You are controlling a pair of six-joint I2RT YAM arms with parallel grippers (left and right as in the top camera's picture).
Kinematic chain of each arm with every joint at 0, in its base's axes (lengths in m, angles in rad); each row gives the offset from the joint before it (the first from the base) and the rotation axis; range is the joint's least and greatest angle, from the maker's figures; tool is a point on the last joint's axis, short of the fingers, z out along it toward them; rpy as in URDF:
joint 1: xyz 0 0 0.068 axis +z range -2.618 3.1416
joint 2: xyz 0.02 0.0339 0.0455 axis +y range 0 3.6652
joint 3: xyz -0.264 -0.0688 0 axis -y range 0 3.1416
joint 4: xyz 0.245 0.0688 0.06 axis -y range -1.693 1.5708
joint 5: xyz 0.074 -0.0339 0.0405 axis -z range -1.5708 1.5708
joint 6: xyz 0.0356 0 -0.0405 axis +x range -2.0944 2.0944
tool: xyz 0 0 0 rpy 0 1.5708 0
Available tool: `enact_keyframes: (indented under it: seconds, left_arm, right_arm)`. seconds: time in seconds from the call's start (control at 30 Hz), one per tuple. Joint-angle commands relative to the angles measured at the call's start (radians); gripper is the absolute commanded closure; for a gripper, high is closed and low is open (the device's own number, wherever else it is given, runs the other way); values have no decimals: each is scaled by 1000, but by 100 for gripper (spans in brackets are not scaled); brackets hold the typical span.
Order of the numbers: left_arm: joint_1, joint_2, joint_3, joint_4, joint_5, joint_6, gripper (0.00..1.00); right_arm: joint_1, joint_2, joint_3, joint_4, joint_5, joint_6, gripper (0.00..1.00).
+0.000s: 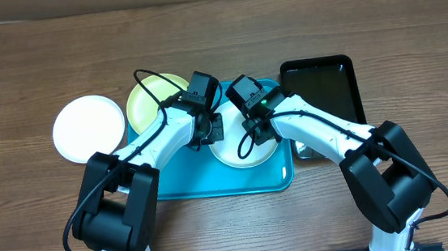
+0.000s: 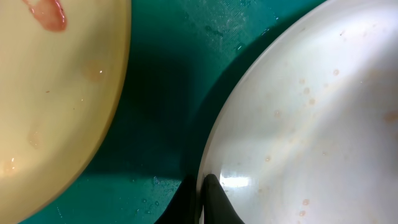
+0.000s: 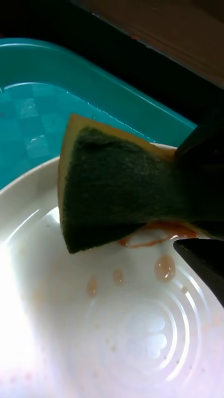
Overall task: Clean dirty plates on tray and stack at the side
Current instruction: 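Scrub the held white plate with the sponge in the right gripper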
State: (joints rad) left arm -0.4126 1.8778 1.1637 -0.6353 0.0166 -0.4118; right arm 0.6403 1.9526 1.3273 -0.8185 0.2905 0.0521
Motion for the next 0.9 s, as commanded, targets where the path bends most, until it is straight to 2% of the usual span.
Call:
enact_keyframes:
  seconds: [0.0,0.07,0.1,0.2,0.3,0.63,0.87]
  left_arm:
    - [-7,15,-9,-7,3,15,96]
    - [-7,15,-9,-7,3,15,96]
    - [-7,15,-9,-7,3,15,96]
    - [-7,15,-9,-7,3,15,96]
    - [-7,15,-9,-6,3,15,96]
    - [-7,15,-9,-6,3,15,96]
    - [-7,15,-9,-6,3,15,96]
  right_arm:
    - [-14,5,-21,11,23,8,58]
    - [-15,6,-40,32,23,8,59]
    - [-15,6,-51,46,23,13,64]
    - [-16,6,-59,54,22,57,84]
    - [-20,6,-59,58,11,83,96]
    - [-56,8,-59,64,-232,83,96]
    - [-58,8,-59,63,-326,83,96]
